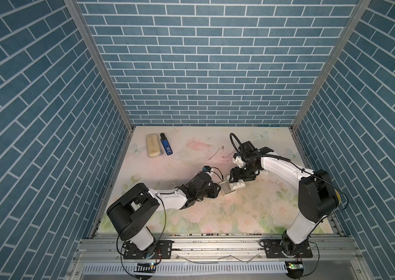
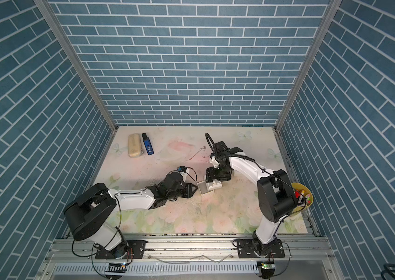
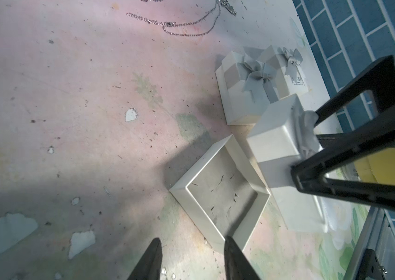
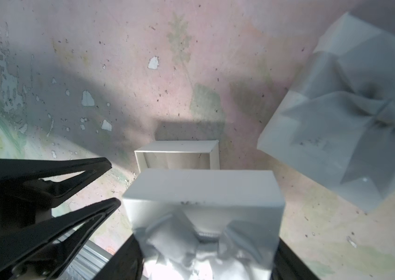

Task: Take the necklace out of the lift-off lid jewelry box
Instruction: Pick up the lid from the center of the board.

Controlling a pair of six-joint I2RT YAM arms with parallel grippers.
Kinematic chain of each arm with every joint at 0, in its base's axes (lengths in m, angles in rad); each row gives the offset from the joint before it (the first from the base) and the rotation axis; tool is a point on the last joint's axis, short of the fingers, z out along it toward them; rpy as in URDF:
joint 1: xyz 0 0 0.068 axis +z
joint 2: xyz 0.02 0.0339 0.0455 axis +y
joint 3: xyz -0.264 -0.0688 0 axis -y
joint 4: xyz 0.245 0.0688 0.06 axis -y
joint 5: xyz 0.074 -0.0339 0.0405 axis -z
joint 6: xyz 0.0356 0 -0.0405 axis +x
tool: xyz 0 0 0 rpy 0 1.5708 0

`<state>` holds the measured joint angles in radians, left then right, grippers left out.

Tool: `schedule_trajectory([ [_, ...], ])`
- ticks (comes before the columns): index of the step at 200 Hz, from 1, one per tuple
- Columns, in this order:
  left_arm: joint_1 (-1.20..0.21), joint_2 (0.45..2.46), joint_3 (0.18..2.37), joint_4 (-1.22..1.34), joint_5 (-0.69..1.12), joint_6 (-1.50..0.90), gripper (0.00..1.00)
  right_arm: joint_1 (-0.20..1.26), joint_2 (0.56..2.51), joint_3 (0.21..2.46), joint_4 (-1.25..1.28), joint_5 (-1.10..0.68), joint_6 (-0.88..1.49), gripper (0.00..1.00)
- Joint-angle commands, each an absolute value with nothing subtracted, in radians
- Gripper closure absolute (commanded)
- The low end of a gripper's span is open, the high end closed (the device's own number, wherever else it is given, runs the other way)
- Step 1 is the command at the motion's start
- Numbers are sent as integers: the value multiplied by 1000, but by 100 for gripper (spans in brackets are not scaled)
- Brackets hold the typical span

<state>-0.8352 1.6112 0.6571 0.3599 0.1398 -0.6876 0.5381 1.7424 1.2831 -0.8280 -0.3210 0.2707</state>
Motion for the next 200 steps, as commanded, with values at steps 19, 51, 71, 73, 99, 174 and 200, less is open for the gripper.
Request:
schedule_trajectory([
  [19, -830, 1656, 657, 410, 163, -707, 58, 545, 1784, 1322, -871, -386, 199, 35],
  [51, -830, 1675, 661, 420, 175, -711, 59, 545, 1811, 1318, -870, -405, 176, 35],
  [71, -830, 1679, 663, 420, 175, -710, 59, 545, 1819, 1313, -864, -413, 174, 35],
  [73, -830, 1680, 663, 420, 175, -711, 59, 545, 1820, 1313, -864, -413, 174, 35],
  [99, -830, 1688, 665, 422, 178, -710, 59, 545, 1829, 1316, -859, -423, 174, 35],
  [174, -828, 1713, 673, 436, 184, -714, 60, 547, 1841, 1319, -853, -443, 173, 36],
  [200, -828, 1719, 674, 440, 186, -714, 60, 553, 1845, 1322, -852, -446, 174, 36],
])
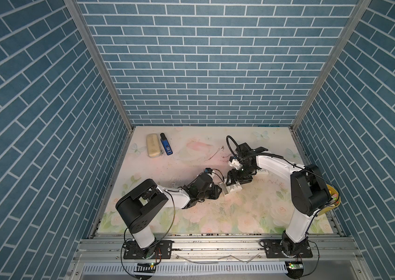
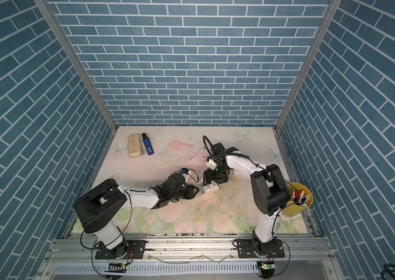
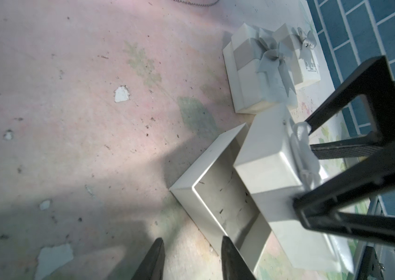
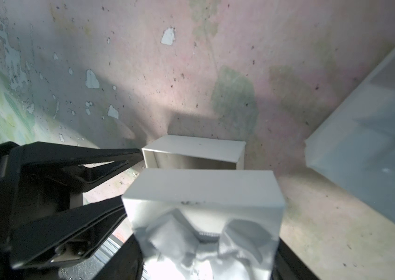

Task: Take the necklace out of the lift-off lid jewelry box
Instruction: Close the lid on the jewelry box.

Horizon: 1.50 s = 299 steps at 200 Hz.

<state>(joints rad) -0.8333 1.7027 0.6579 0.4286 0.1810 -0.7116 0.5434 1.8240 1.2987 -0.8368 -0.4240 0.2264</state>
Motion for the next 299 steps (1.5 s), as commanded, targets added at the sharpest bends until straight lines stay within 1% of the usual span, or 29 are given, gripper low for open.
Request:
schedule_trajectory([
  [1, -828, 1719, 674, 440, 186, -714, 60, 554, 1846, 1323, -853, -446, 174, 36],
  [128, -822, 1766, 684, 486, 190, -714, 62, 595, 1879, 1345, -891, -447, 134, 36],
  [215, -795, 1763, 671, 491, 198, -706, 62, 591, 1865, 1379, -940, -422, 117, 36],
  [263, -782, 1743, 659, 486, 195, -699, 62, 560, 1814, 1408, -963, -394, 177, 36],
  [299, -781, 1737, 659, 486, 194, -697, 62, 547, 1801, 1413, -974, -318, 234, 36],
])
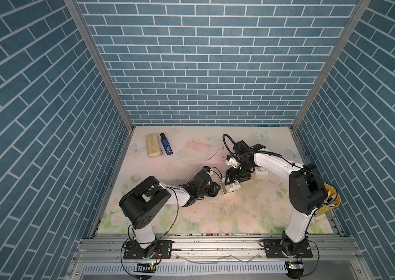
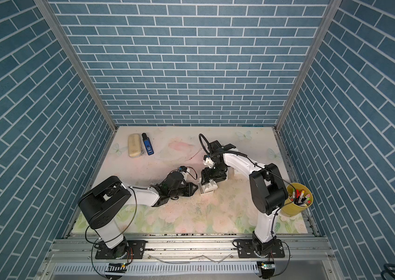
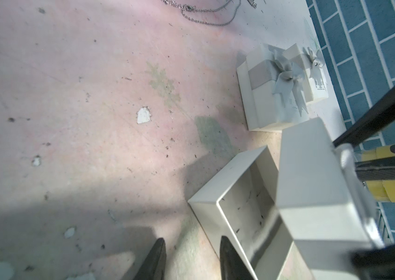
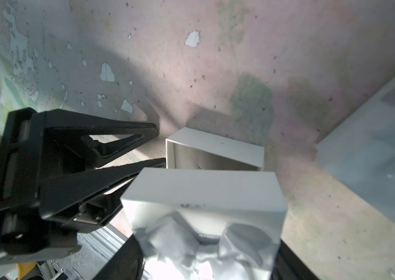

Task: Take the necklace out of the lift-off lid jewelry box
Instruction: Close the lid on the jewelry box.

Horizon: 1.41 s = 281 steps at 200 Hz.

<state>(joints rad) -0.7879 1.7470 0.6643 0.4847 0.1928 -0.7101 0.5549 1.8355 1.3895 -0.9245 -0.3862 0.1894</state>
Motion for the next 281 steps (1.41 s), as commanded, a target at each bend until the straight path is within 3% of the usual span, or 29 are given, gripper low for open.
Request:
schedule_trajectory([
  [1, -781, 1737, 659, 486, 195, -698, 62, 547, 1801, 1412, -973, -315, 236, 36],
  [281, -784, 1774, 647, 564, 233, -744, 62, 572, 1899, 1351, -879, -432, 313, 35],
])
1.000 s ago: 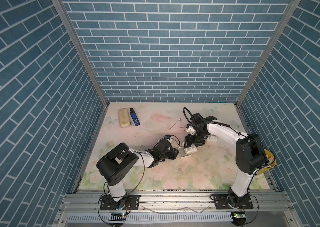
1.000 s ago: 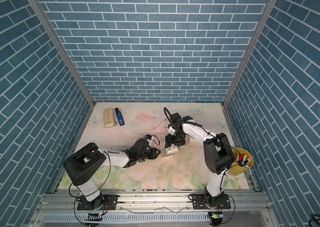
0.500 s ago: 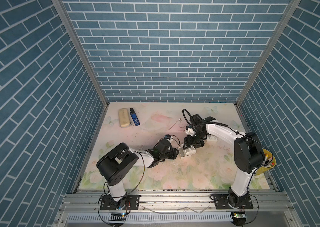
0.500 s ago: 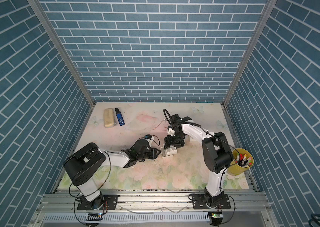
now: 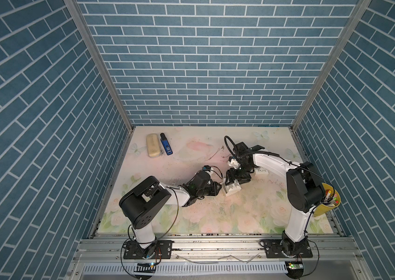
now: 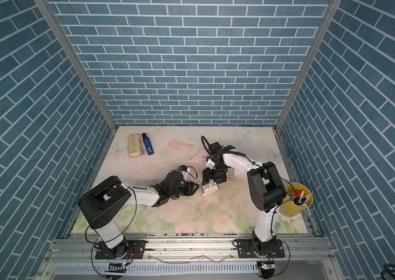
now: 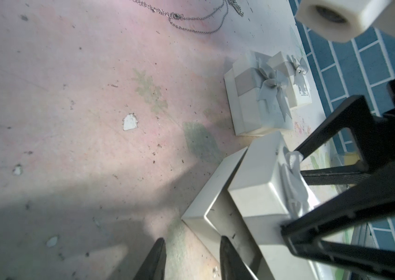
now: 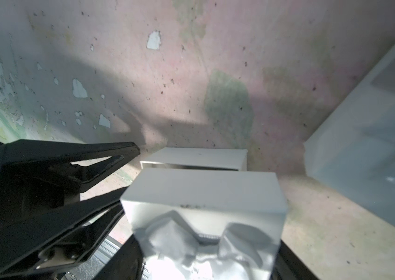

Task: Take the necklace out of the lift-off lid jewelry box
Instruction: Close the lid on the jewelry box.

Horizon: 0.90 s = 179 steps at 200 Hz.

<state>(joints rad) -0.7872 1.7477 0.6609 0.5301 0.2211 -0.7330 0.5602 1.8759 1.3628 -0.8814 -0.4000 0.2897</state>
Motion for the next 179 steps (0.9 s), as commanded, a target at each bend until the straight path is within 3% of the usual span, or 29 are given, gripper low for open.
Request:
schedule_trajectory([
  [1, -783, 1774, 647, 564, 233, -745, 62, 572, 1899, 1350, -879, -432, 313, 35],
  [113, -772, 1613, 566, 471, 156, -749, 56, 572, 1883, 1359, -926, -433, 299, 35],
  [179, -781, 1717, 559, 639, 217, -859, 59, 541, 1862, 1403, -987, -469, 298, 35],
])
